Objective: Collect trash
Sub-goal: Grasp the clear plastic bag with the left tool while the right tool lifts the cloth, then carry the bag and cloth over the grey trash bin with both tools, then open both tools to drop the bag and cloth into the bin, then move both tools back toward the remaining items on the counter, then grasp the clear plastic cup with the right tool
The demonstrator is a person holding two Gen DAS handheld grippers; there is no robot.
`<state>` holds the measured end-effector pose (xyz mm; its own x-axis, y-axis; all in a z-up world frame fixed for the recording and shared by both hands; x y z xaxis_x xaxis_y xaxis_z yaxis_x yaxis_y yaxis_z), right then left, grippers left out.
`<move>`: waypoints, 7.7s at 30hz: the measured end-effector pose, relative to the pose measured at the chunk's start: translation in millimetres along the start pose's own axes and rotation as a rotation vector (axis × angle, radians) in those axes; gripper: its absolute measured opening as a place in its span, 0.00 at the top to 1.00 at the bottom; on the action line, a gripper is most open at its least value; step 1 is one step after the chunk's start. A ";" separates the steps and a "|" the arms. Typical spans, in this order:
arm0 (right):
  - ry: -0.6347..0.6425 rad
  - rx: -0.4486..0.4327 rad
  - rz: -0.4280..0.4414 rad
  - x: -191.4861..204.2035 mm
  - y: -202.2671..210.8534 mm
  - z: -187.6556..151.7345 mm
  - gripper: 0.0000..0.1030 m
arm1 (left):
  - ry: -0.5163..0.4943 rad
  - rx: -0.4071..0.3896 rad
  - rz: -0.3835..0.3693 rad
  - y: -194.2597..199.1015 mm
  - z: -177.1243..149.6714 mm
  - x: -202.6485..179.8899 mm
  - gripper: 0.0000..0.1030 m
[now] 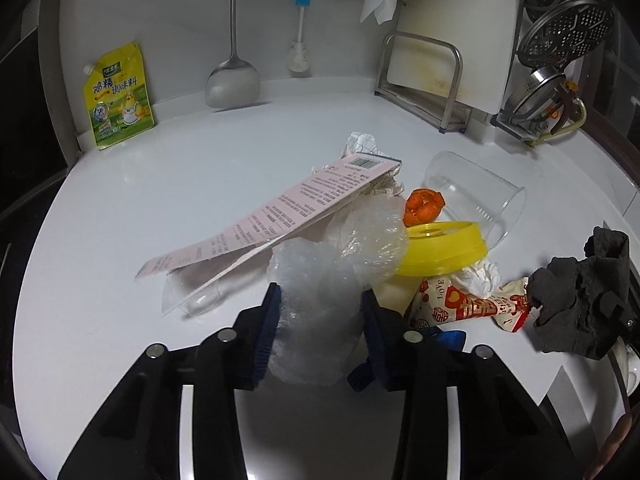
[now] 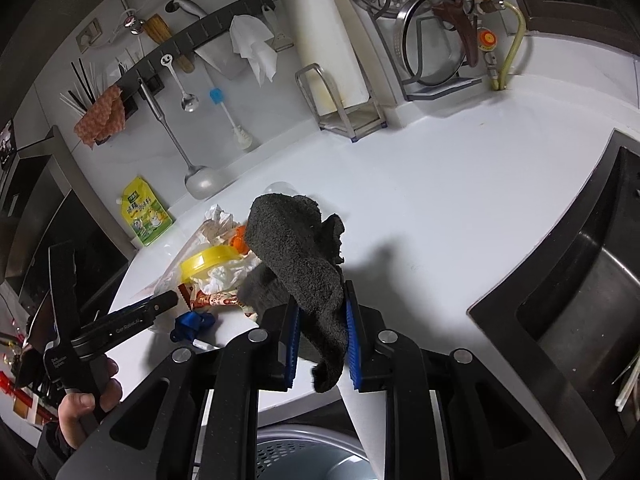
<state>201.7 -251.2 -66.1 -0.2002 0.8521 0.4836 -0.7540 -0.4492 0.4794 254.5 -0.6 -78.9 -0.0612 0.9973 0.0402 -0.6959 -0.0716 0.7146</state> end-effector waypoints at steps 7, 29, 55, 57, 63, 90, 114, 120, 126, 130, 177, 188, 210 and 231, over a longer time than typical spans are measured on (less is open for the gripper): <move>0.016 -0.026 -0.018 4.1 11.3 4.5 0.82 | 0.003 -0.058 -0.017 32.5 3.7 5.4 0.68; 0.057 -0.055 -0.030 46.2 56.7 -30.2 0.82 | -0.031 -0.156 -0.041 128.9 -36.0 6.1 0.68; 0.033 -0.020 -0.032 78.0 112.8 -135.0 0.82 | -0.095 -0.109 -0.129 161.4 -133.7 -7.2 0.68; 0.041 -0.015 -0.042 80.1 116.0 -142.6 0.82 | -0.094 -0.092 -0.138 160.5 -143.2 -8.3 0.68; 0.022 -0.009 -0.036 82.9 127.6 -161.9 0.82 | -0.111 -0.085 -0.142 166.9 -162.5 -7.4 0.68; -0.031 0.064 -0.130 54.6 124.5 -207.4 0.82 | -0.181 0.057 -0.187 140.8 -214.9 -40.2 0.68; -0.060 0.067 -0.166 36.2 121.1 -211.8 0.49 | -0.203 0.081 -0.162 128.6 -222.5 -54.1 0.37; -0.063 0.070 -0.166 37.2 120.2 -212.2 0.49 | -0.182 0.085 -0.154 128.4 -221.2 -49.4 0.24; -0.054 0.067 -0.169 39.3 121.5 -212.2 0.49 | -0.172 0.073 -0.146 130.5 -219.2 -45.2 0.18; -0.047 0.060 -0.165 41.5 122.5 -211.5 0.48 | -0.167 0.066 -0.138 131.5 -217.9 -41.2 0.18; 0.047 0.043 -0.135 63.3 79.5 -131.2 0.35 | -0.059 -0.094 -0.091 123.2 -103.7 26.4 0.10; 0.050 0.028 -0.139 50.6 62.5 -95.6 0.34 | -0.053 -0.113 -0.081 104.0 -73.0 30.4 0.09; 0.130 0.076 -0.114 42.0 -15.3 -15.2 0.30 | -0.040 -0.095 -0.047 49.4 -15.8 42.6 0.09; 0.212 0.164 -0.105 40.4 -108.0 33.3 0.21 | -0.062 -0.042 -0.039 -1.3 8.1 38.1 0.09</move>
<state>295.9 -177.2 -74.0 -0.2654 0.9258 0.2691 -0.6698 -0.3778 0.6392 258.8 37.6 -72.7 0.0103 0.9983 0.0573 -0.7266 -0.0319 0.6863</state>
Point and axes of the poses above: each gripper's, at about its wrist camera, not at the fingertips, and y roughly against the way its jaws point, x to its left, z to its top, the point moved 8 cm from there along -y, roughly the way its jaws point, and after that the axes turned 8 degrees about z, right-handed, at the moved point
